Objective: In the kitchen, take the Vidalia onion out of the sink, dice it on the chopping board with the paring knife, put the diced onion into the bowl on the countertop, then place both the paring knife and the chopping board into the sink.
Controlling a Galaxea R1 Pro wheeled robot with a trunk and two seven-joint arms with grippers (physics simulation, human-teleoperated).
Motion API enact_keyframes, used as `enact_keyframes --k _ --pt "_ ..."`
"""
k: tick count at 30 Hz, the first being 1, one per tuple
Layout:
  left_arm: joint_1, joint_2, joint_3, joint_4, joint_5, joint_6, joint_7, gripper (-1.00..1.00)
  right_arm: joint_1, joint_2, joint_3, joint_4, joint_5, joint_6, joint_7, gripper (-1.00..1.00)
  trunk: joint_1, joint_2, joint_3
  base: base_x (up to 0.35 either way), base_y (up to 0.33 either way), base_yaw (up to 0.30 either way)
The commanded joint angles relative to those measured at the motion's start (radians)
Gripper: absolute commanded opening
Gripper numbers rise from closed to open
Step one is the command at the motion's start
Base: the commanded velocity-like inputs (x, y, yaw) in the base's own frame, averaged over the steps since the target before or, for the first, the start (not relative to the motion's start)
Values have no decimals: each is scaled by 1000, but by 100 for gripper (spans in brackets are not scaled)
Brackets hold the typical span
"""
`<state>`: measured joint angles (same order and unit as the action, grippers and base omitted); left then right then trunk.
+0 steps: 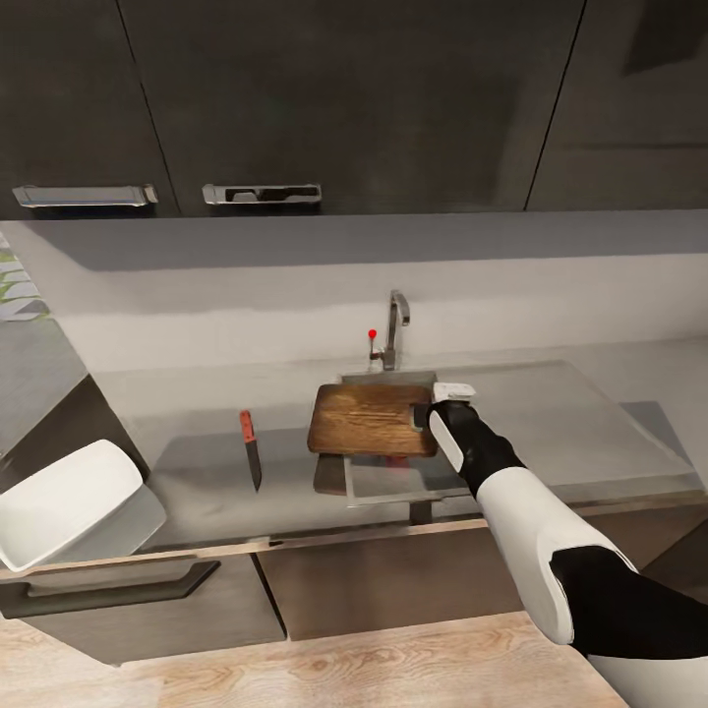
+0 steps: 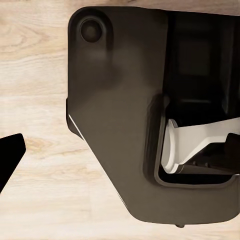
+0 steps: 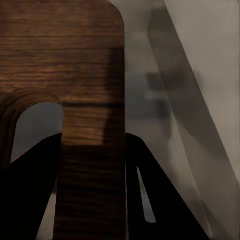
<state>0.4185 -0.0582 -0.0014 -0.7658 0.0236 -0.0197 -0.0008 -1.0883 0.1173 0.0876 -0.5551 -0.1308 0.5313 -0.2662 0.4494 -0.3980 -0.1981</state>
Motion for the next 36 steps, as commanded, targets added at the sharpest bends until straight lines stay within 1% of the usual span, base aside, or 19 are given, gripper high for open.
enact_keyframes --k 1,7,10,18,23,29,31,36 --pt "0 0 0 -1 2 -2 0 100 -1 -1 6 -1 -10 4 -8 -100 1 -2 -2 0 0 0" --pt "0 0 0 -1 2 -2 0 100 -1 -1 8 1 -10 4 -6 -100 1 -2 -2 0 0 0" --pt "0 0 0 -1 2 -2 0 100 -1 -1 18 1 -10 5 -1 -100 1 -2 -2 0 0 0" --pt "0 0 0 -1 2 -1 0 100 -1 -1 21 1 -10 24 59 -100 1 -2 -2 0 0 0" --pt "0 0 0 -1 2 -1 0 100 -1 -1 21 1 -10 24 64 -100 1 -2 -2 16 10 0" --pt "0 1 0 -1 2 -1 1 100 -1 -1 25 3 -10 24 65 -100 1 -2 -2 128 126 0" --pt "0 1 0 -1 2 -1 1 100 -1 -1 36 10 -3 24 65 -100 1 -2 -2 42 43 0" --pt "0 0 0 -1 2 -1 0 100 -1 1 95 22 16 24 67 -100 1 -2 -2 10 11 0"
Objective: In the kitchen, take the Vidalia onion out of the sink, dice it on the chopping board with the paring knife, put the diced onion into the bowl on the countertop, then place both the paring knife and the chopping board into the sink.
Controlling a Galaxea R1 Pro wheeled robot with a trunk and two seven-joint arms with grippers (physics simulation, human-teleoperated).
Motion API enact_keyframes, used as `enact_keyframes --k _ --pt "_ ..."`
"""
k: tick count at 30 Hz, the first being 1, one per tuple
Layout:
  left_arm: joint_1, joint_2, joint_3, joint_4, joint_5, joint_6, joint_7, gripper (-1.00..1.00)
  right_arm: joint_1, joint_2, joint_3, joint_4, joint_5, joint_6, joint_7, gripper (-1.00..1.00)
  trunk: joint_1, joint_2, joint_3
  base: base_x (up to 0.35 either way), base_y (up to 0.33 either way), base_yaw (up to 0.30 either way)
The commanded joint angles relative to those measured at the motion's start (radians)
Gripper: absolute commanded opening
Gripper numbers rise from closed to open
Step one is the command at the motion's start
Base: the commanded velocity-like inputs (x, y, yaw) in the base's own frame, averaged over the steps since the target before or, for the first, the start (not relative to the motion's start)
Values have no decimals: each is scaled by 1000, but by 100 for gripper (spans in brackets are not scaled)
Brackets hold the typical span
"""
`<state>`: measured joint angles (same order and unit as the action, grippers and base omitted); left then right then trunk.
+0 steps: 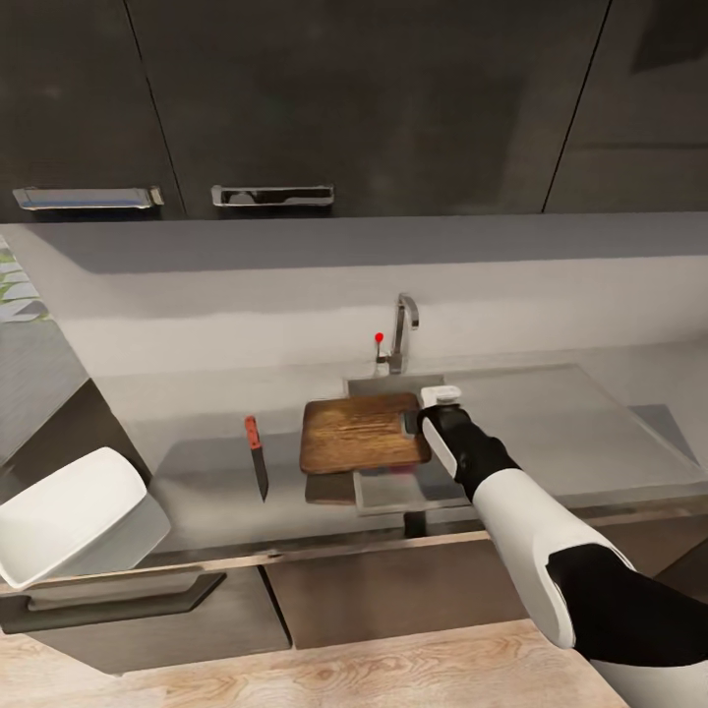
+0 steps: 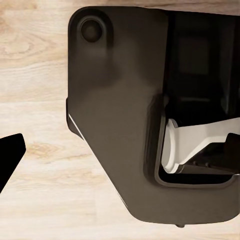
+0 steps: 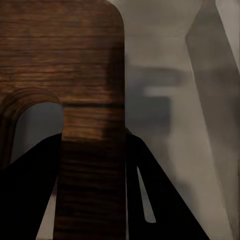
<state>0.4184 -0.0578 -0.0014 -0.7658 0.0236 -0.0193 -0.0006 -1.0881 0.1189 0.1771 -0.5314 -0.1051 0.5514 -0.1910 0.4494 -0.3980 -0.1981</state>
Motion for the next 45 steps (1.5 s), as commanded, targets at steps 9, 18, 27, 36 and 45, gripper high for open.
enact_keyframes --k 9,18,27,36,45 --pt "0 1 0 -1 2 -2 0 100 -1 -1 21 42 -6 1 -7 -100 1 -2 -2 1 1 0" --pt "0 1 0 -1 2 -1 0 100 -1 -1 21 48 -5 -1 -7 -100 1 -2 -2 125 117 0" --pt "0 1 0 0 2 -2 -1 100 -1 -1 21 48 -5 -1 -7 -100 1 -2 -2 38 39 0" --pt "0 1 3 8 2 -2 -1 100 -1 -1 21 48 -5 -1 -7 -100 1 -2 -2 1 97 0" --pt "0 3 3 8 2 -2 -1 100 -1 -1 22 48 -5 -1 -7 -100 1 -2 -2 0 242 0"
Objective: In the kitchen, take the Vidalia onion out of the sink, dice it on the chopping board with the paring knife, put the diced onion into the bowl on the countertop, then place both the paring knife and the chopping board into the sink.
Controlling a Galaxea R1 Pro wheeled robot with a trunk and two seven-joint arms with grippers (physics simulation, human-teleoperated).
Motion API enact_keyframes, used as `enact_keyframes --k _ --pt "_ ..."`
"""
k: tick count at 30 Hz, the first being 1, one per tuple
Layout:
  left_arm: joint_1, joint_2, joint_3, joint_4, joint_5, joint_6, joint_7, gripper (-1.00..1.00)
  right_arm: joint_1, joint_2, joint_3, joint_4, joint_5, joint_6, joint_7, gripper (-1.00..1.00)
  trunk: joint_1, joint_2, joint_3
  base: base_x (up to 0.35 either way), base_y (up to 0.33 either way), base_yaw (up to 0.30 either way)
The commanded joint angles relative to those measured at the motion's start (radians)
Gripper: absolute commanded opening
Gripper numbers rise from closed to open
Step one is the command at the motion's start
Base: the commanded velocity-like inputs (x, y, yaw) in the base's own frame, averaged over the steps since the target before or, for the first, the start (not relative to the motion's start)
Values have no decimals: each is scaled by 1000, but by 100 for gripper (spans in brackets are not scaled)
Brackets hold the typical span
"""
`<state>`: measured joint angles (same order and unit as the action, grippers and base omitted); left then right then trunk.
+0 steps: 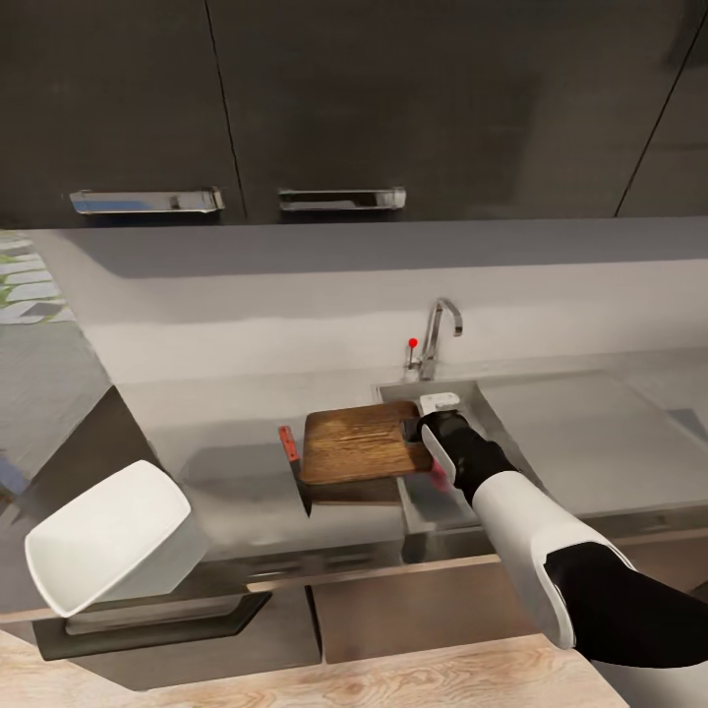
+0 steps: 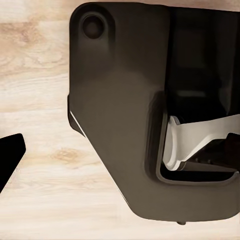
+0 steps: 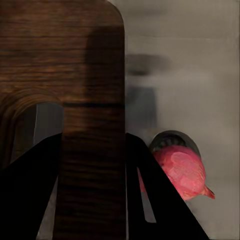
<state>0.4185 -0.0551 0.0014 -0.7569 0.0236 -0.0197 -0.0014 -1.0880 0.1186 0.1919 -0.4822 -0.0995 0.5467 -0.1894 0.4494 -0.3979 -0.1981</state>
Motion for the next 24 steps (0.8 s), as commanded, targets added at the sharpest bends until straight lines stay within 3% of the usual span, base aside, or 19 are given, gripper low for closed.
enact_keyframes --k 1,24 --pt "0 0 0 -1 2 -2 0 100 -1 -1 7 -1 -11 4 -8 -100 1 -2 -2 0 156 0" --pt "0 0 1 -1 2 -2 0 100 -1 -1 7 -1 -11 4 -8 -100 1 -2 -2 0 45 0"
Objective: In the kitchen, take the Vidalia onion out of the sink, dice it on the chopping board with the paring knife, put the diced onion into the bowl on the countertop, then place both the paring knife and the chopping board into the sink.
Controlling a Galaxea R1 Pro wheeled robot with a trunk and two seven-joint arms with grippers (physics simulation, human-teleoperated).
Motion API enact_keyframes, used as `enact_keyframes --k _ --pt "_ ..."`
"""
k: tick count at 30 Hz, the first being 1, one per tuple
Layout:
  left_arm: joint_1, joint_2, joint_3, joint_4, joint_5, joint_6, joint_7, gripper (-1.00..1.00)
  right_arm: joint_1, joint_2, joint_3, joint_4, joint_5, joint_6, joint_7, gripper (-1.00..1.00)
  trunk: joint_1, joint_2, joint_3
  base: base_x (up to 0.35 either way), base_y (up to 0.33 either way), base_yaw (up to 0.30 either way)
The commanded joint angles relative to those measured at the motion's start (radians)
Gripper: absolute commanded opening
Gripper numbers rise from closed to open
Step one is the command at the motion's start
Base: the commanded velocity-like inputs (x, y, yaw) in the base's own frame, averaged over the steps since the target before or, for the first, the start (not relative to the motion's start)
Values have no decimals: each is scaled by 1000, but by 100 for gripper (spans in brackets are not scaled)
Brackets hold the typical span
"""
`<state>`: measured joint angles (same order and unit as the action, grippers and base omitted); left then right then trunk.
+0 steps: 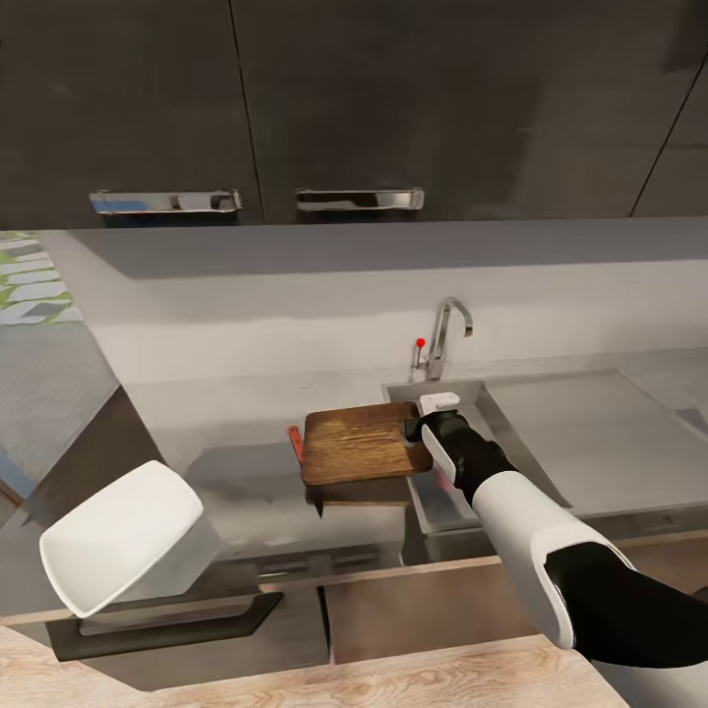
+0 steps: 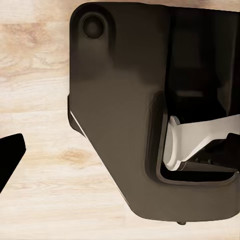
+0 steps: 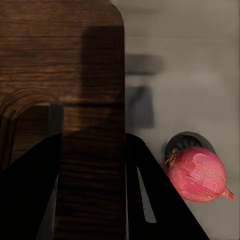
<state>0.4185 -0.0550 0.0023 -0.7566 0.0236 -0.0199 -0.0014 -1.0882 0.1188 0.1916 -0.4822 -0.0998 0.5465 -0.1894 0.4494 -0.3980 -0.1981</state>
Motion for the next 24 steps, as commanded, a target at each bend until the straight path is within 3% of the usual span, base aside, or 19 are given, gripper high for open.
enact_keyframes --k 1,6,16,24 --pt "0 0 0 -1 2 -2 0 100 -1 -1 7 -1 -11 4 -8 -100 1 -2 -2 0 18 0" --pt "0 -1 -1 -1 2 -2 0 100 -1 -1 6 -1 -11 4 -8 -100 1 -2 -2 0 -64 0" --pt "0 -2 -1 0 2 -2 0 100 -1 -1 6 -1 -11 4 -8 -100 1 -2 -2 0 -258 0" --pt "0 -2 -1 -1 2 -2 0 100 -1 -1 6 -2 -11 4 -8 -100 1 -2 -2 0 -44 0"
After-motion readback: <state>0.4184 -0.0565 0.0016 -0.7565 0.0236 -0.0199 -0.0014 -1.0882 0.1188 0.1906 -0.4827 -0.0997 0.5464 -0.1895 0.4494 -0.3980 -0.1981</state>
